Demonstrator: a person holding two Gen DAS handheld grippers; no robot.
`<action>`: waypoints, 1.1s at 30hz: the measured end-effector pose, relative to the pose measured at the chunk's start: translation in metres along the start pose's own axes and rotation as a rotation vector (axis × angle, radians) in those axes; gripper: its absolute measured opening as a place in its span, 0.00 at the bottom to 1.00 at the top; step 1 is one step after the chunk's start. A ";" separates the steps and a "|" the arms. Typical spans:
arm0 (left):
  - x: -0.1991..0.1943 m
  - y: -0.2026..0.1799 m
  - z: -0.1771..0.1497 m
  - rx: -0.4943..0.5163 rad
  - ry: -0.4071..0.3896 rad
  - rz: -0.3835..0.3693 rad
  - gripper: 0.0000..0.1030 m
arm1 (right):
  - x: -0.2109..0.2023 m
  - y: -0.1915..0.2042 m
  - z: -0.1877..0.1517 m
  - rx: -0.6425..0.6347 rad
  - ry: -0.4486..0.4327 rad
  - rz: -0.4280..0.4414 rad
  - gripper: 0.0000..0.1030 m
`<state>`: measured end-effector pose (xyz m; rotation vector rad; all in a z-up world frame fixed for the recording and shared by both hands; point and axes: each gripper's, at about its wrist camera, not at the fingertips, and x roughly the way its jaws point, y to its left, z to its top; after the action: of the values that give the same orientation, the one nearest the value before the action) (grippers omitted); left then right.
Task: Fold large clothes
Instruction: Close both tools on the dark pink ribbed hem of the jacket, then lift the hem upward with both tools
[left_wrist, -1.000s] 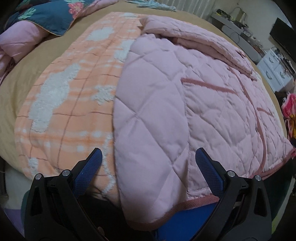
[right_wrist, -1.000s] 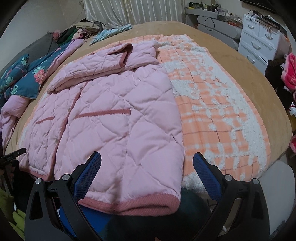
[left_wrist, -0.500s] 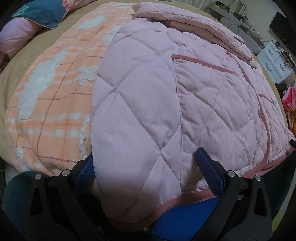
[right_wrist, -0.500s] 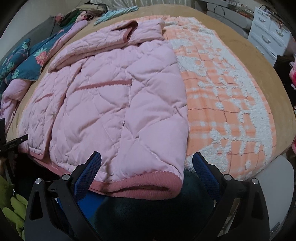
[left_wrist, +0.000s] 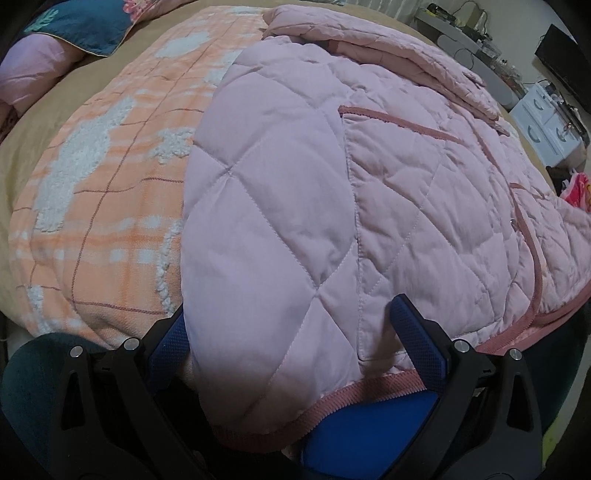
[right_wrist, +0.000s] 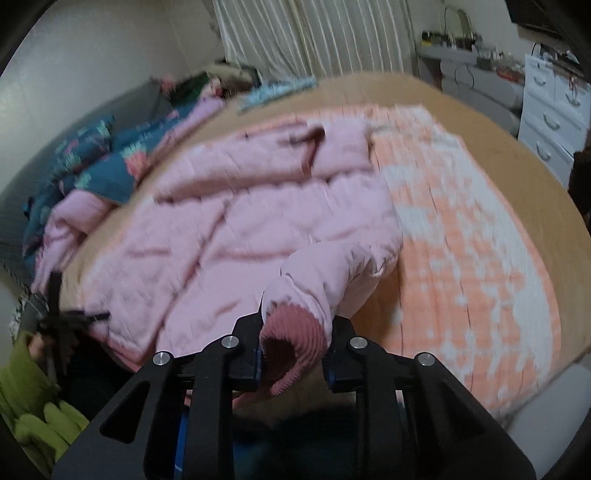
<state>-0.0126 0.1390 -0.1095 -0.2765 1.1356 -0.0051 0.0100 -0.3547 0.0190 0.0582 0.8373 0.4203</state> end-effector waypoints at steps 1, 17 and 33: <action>0.000 -0.001 0.000 0.002 -0.002 -0.006 0.87 | -0.003 0.002 0.006 -0.001 -0.024 0.004 0.20; -0.049 -0.021 0.000 0.090 -0.141 -0.026 0.08 | -0.008 -0.004 0.023 0.088 -0.148 0.046 0.19; -0.090 -0.037 0.057 0.106 -0.313 -0.076 0.06 | -0.014 -0.010 0.038 0.134 -0.216 0.064 0.18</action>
<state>0.0054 0.1289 0.0011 -0.2173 0.8104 -0.0862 0.0332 -0.3648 0.0521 0.2508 0.6505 0.4098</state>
